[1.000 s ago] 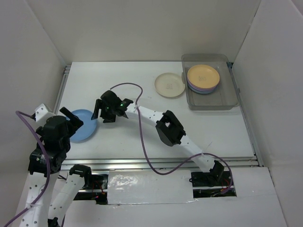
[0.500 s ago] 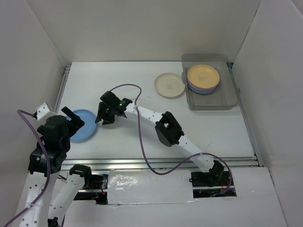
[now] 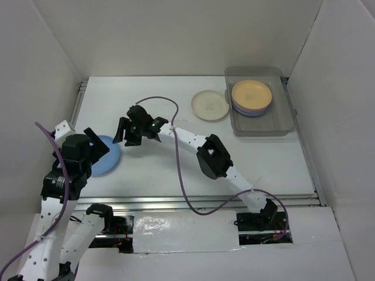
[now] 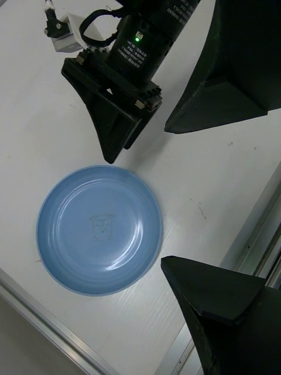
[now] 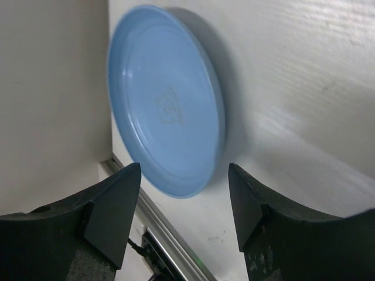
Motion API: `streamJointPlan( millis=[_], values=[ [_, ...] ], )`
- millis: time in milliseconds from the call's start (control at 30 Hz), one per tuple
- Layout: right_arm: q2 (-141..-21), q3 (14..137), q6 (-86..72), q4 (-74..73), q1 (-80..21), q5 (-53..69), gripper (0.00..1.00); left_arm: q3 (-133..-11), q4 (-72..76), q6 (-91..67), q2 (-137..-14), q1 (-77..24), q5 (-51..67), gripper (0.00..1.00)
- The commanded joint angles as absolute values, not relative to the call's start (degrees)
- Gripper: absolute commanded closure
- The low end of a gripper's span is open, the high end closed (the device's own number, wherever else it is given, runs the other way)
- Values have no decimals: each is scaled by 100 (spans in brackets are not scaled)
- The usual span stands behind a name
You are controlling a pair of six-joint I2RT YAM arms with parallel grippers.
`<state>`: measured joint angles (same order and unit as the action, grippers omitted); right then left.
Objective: Place the plates into the plastic bin on the countertop
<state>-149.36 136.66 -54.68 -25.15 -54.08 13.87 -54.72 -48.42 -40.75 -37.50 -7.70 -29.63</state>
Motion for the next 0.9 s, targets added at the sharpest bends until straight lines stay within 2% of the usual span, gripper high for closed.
streamJointPlan(
  millis=[0,100,200,233,267,300,367,433,567,733,867],
  values=[
    [-14715,13006,-5353,-2028,-5282,1721,30,-5476,-4597,-3982,-3560,-774,-2927,1],
    [-14082,11711,-5502,-1013,-5274,1785,29,-5545,-4693,-4060,-3752,-773,-2997,1],
    [-13949,11831,-5370,-1256,-5238,1662,26,-5590,-4825,-4157,-3972,-782,-3155,1],
    [-13731,11604,-5370,-1170,-5221,1531,22,-5590,-4816,-4183,-4016,-774,-3216,1],
    [-13494,10871,-5388,-725,-5195,1181,16,-5607,-4938,-4340,-4156,-782,-3252,1],
    [-12847,10446,-5457,-416,-5160,1030,0,-5625,-4966,-4420,-4244,-782,-3235,1],
    [-12185,9341,-5528,-28,-4949,679,0,-5573,-4896,-4517,-4524,-782,-2753,1],
    [-11393,8975,-5555,-113,-4643,82,0,-5310,-4554,-4640,-4710,-782,-2410,1],
    [-10304,8379,-5853,-1465,-4018,-1456,0,-4730,-3798,-4869,-5299,-782,-1838,1],
    [-9800,7445,-6801,-1169,-3095,-1810,0,-5035,-3796,-4826,-5739,-800,-1845,1],
    [-10246,7723,-7810,-1439,-2927,-2205,0,-5483,-4121,-4659,-5581,-791,-2118,1]
  ],
)
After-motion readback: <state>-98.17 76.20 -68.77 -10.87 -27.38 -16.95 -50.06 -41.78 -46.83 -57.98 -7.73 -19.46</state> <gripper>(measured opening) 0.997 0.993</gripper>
